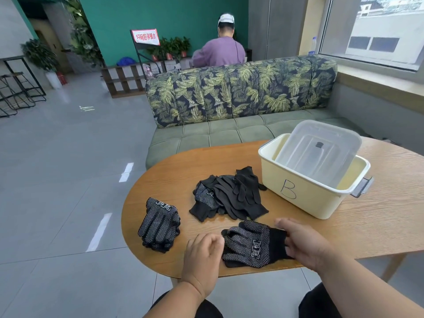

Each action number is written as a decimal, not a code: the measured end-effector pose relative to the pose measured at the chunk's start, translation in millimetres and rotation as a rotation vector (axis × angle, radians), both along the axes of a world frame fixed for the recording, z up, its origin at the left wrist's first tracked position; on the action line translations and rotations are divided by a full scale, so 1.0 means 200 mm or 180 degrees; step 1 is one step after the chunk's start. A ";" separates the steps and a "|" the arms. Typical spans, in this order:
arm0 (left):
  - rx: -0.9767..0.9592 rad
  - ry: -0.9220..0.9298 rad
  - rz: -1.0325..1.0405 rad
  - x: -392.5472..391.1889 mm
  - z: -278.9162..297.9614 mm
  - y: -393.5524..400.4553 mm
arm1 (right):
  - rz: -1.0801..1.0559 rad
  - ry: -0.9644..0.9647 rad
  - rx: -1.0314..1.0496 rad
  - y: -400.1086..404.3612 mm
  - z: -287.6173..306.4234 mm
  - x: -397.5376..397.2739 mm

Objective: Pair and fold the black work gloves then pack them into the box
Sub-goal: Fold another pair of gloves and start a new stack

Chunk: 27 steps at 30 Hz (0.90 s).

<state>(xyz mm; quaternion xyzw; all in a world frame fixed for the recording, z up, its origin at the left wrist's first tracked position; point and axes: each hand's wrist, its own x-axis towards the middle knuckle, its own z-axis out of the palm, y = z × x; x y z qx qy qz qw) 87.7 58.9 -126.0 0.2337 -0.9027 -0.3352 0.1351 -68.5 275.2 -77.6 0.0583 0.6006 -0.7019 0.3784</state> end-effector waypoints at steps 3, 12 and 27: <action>-0.0132 -0.0118 0.0011 0.00 0.00 0.01 | -0.0040 0.0340 0.0332 0.01 0.01 0.00; -0.0297 -0.0337 -0.0001 0.00 0.02 0.02 | 0.0566 0.1298 0.1104 0.00 0.02 0.02; -0.0293 -0.0620 0.0047 -0.05 0.06 0.05 | 0.0667 0.1692 0.1269 0.00 -0.05 -0.03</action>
